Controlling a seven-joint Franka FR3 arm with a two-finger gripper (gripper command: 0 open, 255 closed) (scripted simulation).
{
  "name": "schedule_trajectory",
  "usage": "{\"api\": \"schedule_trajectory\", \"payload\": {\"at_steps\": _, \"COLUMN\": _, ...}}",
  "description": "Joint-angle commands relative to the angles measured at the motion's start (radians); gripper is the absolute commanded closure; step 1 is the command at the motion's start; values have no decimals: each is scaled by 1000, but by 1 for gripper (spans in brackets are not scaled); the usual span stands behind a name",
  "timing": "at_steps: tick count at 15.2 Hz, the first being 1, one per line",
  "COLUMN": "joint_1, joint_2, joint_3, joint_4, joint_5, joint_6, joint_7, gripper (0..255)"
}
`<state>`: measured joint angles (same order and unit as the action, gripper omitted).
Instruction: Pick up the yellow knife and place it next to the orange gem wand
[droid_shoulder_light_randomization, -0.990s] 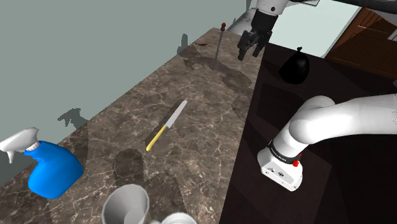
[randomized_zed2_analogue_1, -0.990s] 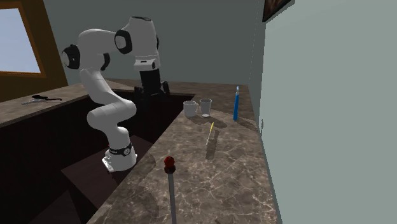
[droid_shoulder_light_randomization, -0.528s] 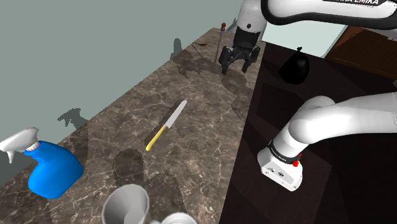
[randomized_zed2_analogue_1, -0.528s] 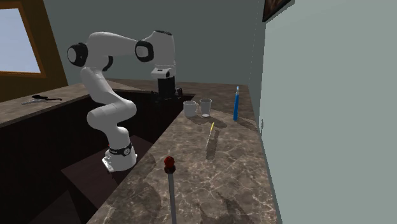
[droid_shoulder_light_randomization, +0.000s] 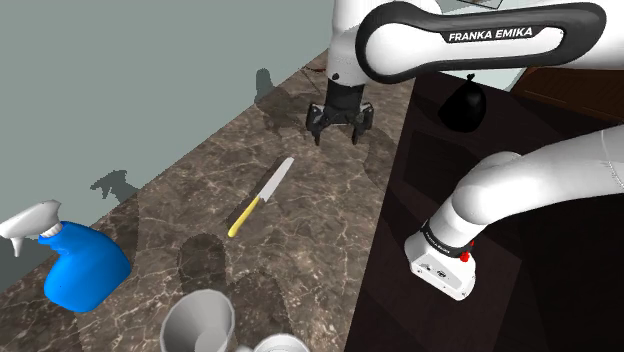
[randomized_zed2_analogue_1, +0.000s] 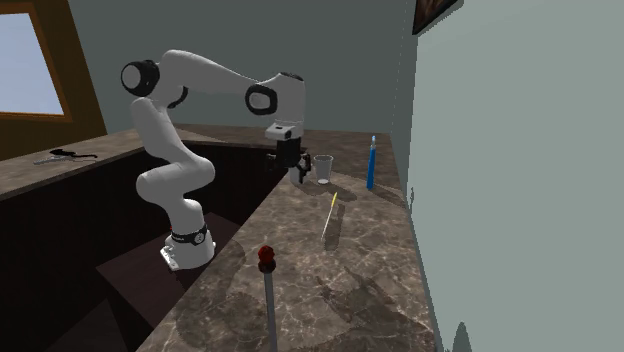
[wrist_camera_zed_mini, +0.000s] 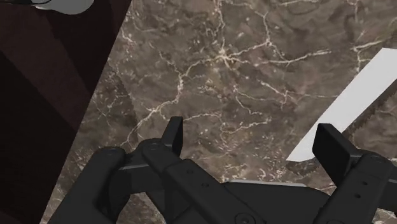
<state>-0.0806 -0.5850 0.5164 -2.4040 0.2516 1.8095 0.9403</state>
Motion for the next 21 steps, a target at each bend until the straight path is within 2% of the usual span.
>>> {"api": "schedule_trajectory", "payload": {"at_steps": 1, "joint_1": -23, "joint_2": 69, "joint_3": 68, "joint_4": 41, "joint_5": 5, "joint_6": 21, "joint_7": 118, "gripper": 0}}
{"api": "schedule_trajectory", "payload": {"at_steps": 6, "joint_1": -98, "joint_2": 279, "joint_3": 234, "joint_4": 138, "joint_5": -42, "joint_6": 99, "joint_7": 407, "gripper": 0}}
{"api": "schedule_trajectory", "payload": {"at_steps": 8, "joint_1": -129, "joint_2": 386, "joint_3": 297, "joint_4": 187, "joint_5": -94, "joint_6": 128, "joint_7": 537, "gripper": 0}}
{"api": "schedule_trajectory", "payload": {"at_steps": 11, "joint_1": -154, "joint_2": 573, "joint_3": 369, "joint_4": 272, "joint_5": -216, "joint_6": 159, "joint_7": 754, "gripper": 0}}
{"api": "schedule_trajectory", "payload": {"at_steps": 13, "joint_1": -137, "joint_2": 709, "joint_3": 383, "joint_4": 336, "joint_5": -314, "joint_6": 166, "joint_7": 903, "gripper": 0}}
{"api": "schedule_trajectory", "payload": {"at_steps": 15, "joint_1": -91, "joint_2": 822, "joint_3": 359, "joint_4": 401, "joint_5": -392, "joint_6": 164, "joint_7": 1021, "gripper": 0}}
{"api": "schedule_trajectory", "payload": {"at_steps": 21, "joint_1": -74, "joint_2": 851, "joint_3": 339, "joint_4": 346, "joint_5": -419, "joint_6": 239, "joint_7": 1040, "gripper": 0}}
